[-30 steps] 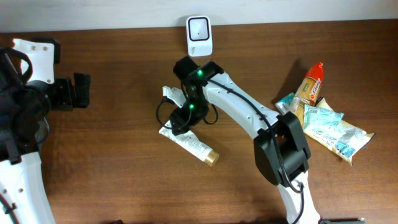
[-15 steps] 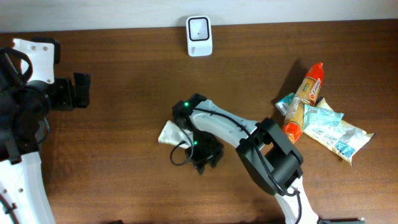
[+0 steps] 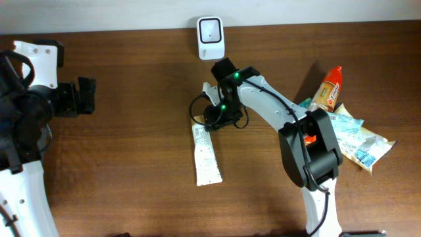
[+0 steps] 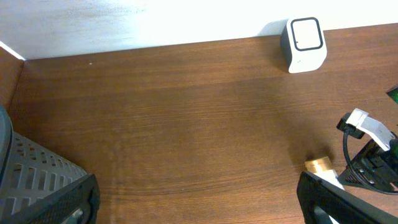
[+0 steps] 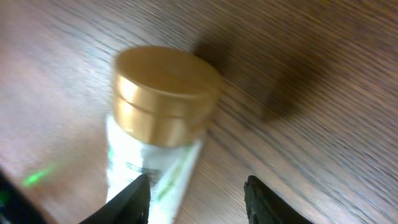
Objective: Scan the item barcode
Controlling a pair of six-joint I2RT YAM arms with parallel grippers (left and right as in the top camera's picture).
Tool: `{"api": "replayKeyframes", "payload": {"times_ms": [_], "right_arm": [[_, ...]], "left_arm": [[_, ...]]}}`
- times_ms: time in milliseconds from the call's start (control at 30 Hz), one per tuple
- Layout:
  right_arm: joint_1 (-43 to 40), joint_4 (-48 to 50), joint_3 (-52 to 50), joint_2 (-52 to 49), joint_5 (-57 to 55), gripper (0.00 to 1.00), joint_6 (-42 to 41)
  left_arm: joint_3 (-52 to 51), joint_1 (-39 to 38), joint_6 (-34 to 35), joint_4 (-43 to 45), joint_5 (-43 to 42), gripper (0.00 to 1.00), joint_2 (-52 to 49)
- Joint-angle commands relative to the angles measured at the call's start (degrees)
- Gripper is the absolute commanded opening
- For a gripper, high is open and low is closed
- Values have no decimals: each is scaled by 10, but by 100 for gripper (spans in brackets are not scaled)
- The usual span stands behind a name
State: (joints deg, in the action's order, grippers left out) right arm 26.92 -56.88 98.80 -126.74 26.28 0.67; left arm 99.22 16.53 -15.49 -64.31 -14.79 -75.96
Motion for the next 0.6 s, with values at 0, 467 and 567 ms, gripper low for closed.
{"api": "replayKeyframes", "payload": {"times_ms": [0,467,567], "right_arm": [[1,6,9,7,68,49,7],[-56,-89,-89,252,79,52,-31],[-44,110,-276,252,174,52,-131]], "left_arm": [[4,2,-9,-1,-7,99,3],[4,2,-9,-1,-6,99,3],[4,2,-9,-1,-6,99,3]]}}
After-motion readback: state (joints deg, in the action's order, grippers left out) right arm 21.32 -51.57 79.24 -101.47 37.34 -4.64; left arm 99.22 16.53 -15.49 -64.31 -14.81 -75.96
